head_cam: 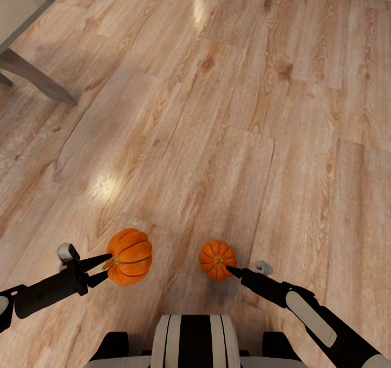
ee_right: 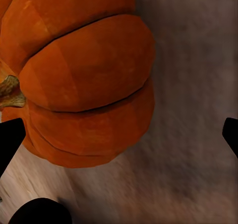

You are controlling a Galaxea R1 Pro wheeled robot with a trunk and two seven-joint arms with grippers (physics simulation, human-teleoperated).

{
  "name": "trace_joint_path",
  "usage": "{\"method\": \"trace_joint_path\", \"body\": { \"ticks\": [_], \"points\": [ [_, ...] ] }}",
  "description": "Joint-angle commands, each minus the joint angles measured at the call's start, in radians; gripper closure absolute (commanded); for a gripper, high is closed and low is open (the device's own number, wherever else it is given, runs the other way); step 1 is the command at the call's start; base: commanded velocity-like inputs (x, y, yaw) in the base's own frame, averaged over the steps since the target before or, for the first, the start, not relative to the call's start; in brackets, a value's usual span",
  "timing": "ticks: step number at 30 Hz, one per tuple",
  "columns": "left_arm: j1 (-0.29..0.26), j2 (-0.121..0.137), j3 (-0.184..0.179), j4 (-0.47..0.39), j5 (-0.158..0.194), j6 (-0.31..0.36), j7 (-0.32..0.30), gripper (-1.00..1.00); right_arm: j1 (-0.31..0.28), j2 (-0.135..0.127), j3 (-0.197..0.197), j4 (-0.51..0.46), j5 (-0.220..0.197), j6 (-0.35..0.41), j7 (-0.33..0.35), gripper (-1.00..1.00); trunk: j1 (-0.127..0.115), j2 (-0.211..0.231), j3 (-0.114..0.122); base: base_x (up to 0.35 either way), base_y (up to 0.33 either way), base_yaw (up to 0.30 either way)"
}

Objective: Place each of the two pumpkins and all three candles from the living room inside a cabinet in the living room (use any cabinet), then make sure every cabinet is closed, and position the cauldron so it is next to a table in the living room.

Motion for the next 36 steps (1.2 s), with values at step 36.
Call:
{"method": "trace_joint_path", "body": {
  "ticks": [36],
  "points": [
    [0.0,-0.002,-0.014,-0.001,-0.002,0.004,-0.005,1.0,-0.001,-0.001,0.001,0.0,-0.005,0.002,0.001,-1.0,0.0,0.0,0.0,0.018,0.012,0.0]
  ]
}}
